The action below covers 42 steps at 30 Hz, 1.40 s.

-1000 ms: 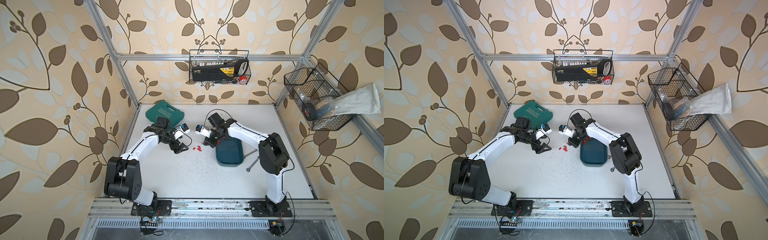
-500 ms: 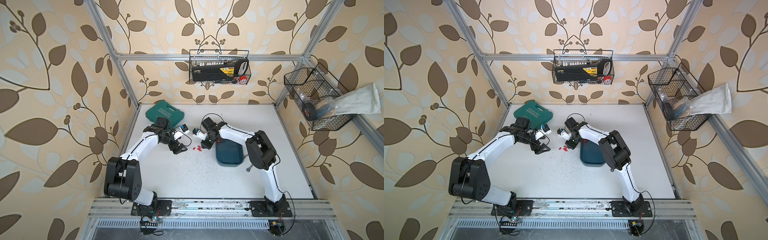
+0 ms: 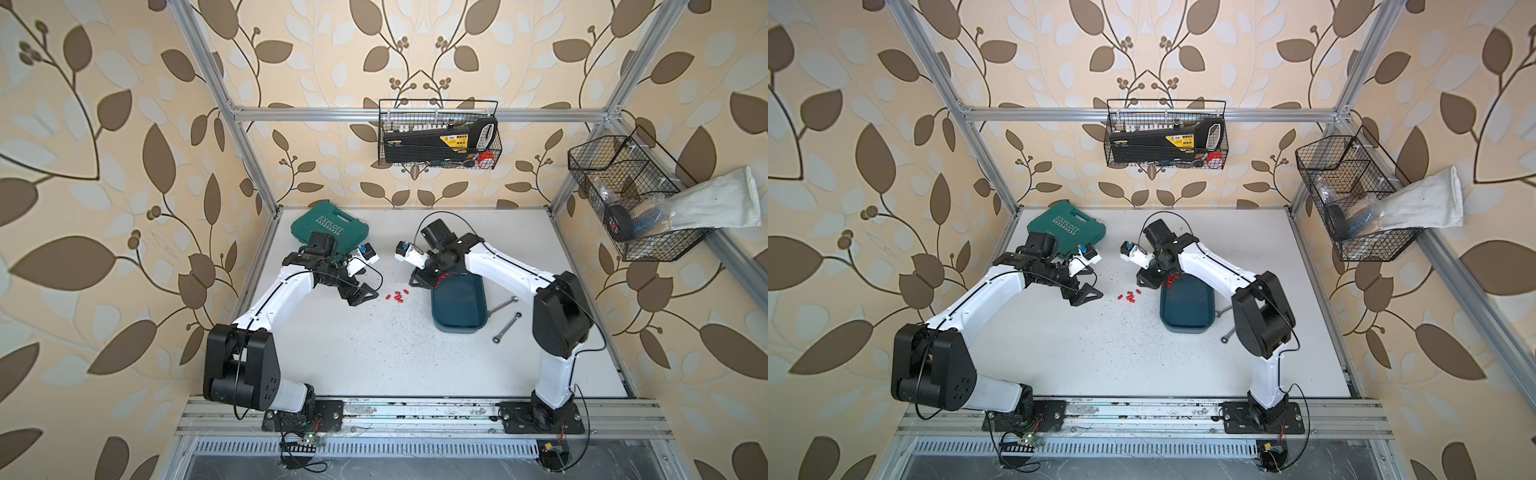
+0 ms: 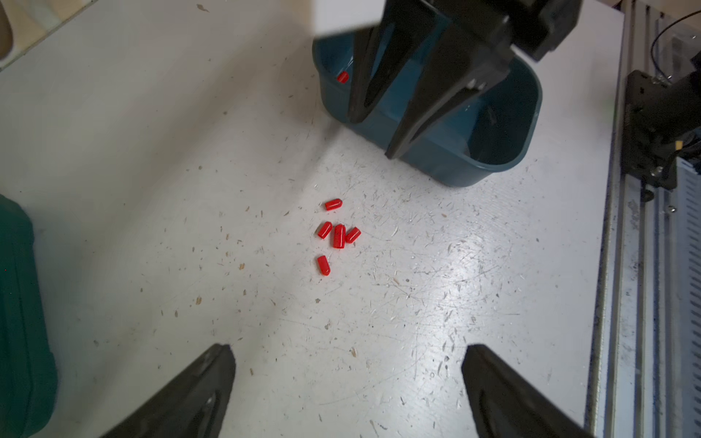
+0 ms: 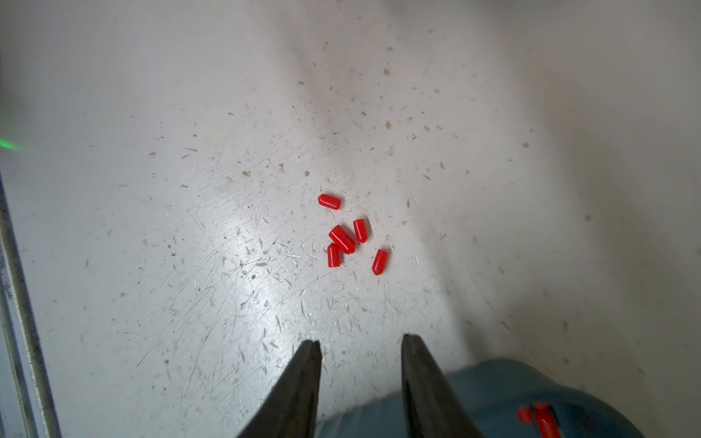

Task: Take the screw protection sleeves out of the storage box
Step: Pick up the screw protection sleeve from the storage box.

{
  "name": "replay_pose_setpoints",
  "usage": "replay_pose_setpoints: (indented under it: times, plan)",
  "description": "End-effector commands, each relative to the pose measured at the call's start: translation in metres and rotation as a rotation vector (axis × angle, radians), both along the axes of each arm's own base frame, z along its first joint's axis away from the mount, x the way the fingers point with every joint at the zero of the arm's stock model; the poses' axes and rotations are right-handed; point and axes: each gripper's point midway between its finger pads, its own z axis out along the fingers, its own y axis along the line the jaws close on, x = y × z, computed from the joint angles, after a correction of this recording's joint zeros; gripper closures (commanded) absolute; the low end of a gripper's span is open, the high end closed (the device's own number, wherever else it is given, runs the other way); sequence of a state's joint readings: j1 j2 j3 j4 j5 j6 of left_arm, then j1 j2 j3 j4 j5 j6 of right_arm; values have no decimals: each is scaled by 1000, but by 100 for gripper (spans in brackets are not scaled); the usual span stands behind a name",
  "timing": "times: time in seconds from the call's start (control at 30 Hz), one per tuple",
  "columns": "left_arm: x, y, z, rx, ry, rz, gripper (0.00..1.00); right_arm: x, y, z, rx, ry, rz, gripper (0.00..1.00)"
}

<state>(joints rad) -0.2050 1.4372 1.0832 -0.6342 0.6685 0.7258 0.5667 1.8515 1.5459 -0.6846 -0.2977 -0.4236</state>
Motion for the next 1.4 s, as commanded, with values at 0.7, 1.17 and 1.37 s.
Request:
replay_pose_setpoints:
  times: [0.7,1.17,1.37]
  plan:
    - [26,-131,-1,-167,-22,-135,1,41,-125,-56,-193,-230,-49,54]
    - [47,-130,-27,-162,5,-4,1,72,-121,-111,-294,-235,25,59]
    - [45,-131,-26,-163,42,-9,1,73,-123,-118,-314,-238,40,59]
